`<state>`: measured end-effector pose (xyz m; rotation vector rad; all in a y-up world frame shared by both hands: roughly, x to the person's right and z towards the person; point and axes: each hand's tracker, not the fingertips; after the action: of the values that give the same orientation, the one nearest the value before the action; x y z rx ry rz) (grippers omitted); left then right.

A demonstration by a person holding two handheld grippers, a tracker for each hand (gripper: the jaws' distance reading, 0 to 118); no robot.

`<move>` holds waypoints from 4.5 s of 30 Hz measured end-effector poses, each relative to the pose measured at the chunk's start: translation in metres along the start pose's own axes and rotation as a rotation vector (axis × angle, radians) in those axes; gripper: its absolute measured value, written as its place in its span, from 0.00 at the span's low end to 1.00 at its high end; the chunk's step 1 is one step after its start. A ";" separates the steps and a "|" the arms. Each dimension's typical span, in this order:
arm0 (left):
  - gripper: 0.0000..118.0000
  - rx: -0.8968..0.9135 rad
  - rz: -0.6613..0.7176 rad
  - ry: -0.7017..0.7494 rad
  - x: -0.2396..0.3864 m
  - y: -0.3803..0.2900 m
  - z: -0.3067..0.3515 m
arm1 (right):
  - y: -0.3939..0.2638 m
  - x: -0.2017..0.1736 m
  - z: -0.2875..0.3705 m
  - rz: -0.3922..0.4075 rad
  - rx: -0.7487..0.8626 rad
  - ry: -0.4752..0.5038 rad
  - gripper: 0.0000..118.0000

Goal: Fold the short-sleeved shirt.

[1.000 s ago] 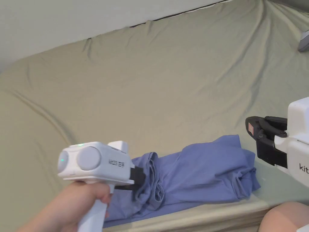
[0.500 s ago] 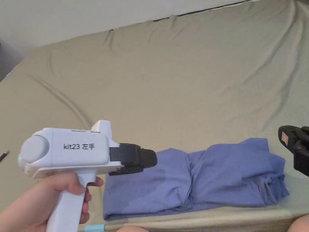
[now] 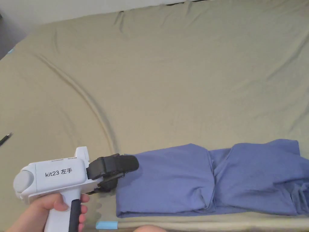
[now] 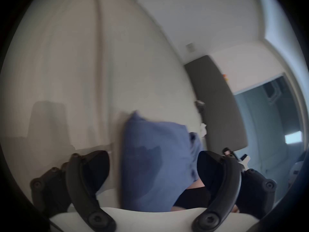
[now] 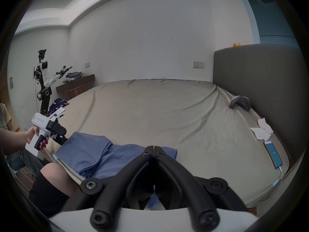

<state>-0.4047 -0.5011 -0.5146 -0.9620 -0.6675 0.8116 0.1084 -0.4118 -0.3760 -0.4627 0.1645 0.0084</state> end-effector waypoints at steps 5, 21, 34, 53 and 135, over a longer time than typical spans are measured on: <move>0.16 -0.101 -0.158 0.136 0.018 -0.009 -0.037 | -0.002 0.004 -0.003 -0.001 -0.021 -0.019 0.00; 0.09 -0.026 -0.103 0.407 0.061 0.043 0.081 | 0.006 0.009 0.015 -0.024 0.028 0.009 0.00; 0.09 -0.173 -0.328 0.559 0.209 0.028 -0.002 | 0.010 0.010 0.025 -0.038 0.065 0.079 0.00; 0.37 -0.237 -0.567 0.533 0.275 -0.026 -0.135 | 0.008 0.034 0.026 -0.035 0.087 0.048 0.00; 0.22 -0.275 -0.247 0.975 -0.017 0.147 0.146 | 0.014 -0.063 -0.082 -0.142 -0.378 0.617 0.00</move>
<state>-0.5726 -0.4024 -0.5871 -1.3358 -0.0307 -0.0259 0.0322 -0.4340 -0.4446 -0.8452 0.7443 -0.2488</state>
